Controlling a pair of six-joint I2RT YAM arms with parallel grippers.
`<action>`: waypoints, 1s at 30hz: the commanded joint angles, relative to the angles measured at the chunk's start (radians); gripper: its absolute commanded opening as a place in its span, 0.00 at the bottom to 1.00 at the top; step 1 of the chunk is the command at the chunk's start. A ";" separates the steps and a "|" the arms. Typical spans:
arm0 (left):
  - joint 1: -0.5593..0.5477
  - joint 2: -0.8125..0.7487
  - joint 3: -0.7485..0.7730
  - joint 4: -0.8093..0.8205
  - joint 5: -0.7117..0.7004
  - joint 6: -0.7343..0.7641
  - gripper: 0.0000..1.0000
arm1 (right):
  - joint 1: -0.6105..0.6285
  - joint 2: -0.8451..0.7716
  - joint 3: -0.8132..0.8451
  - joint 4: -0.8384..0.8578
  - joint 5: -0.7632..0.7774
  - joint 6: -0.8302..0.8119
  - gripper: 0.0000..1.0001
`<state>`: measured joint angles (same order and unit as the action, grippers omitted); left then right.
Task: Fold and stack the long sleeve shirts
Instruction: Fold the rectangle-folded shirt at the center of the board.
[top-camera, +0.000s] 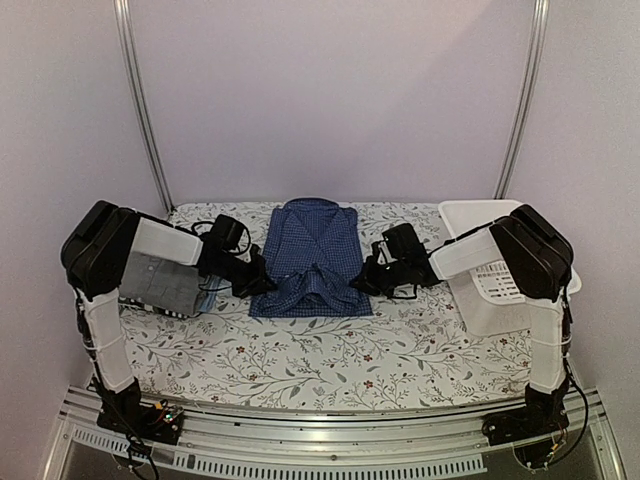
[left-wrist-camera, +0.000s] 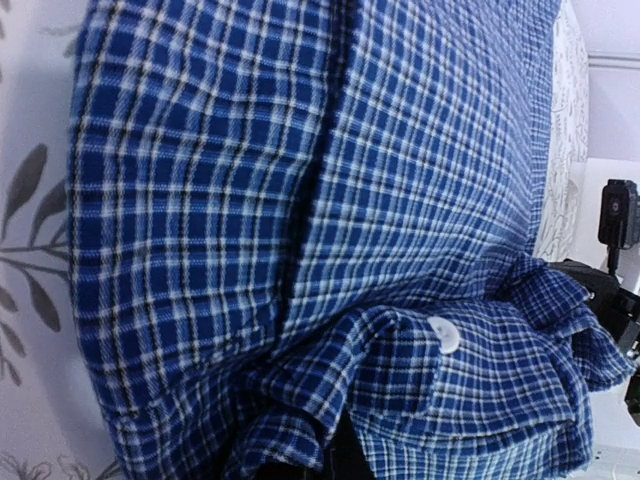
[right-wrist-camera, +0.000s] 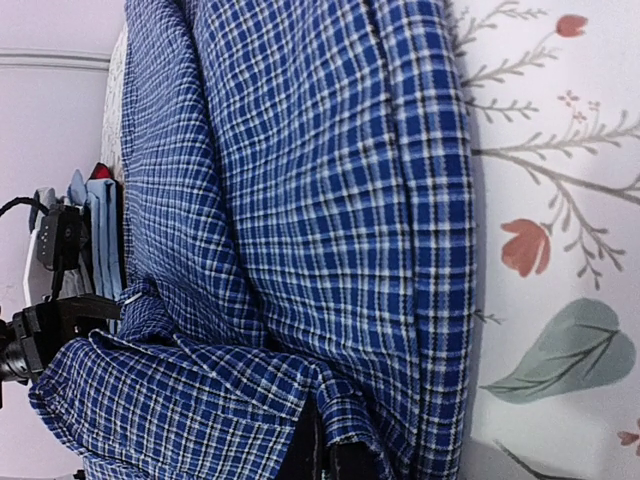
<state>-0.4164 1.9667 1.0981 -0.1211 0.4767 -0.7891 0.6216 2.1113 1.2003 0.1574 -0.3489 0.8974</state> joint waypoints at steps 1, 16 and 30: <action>-0.004 0.004 -0.012 0.042 -0.008 0.000 0.00 | 0.001 0.055 0.018 -0.033 0.011 -0.031 0.00; -0.186 -0.326 -0.361 0.049 -0.062 -0.075 0.00 | 0.161 -0.327 -0.433 -0.056 0.143 0.083 0.00; -0.186 -0.434 -0.322 -0.046 -0.122 -0.041 0.00 | 0.154 -0.442 -0.376 -0.112 0.192 0.067 0.00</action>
<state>-0.6170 1.5242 0.7292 -0.1375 0.3843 -0.8558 0.7933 1.6653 0.7795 0.0677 -0.1909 0.9794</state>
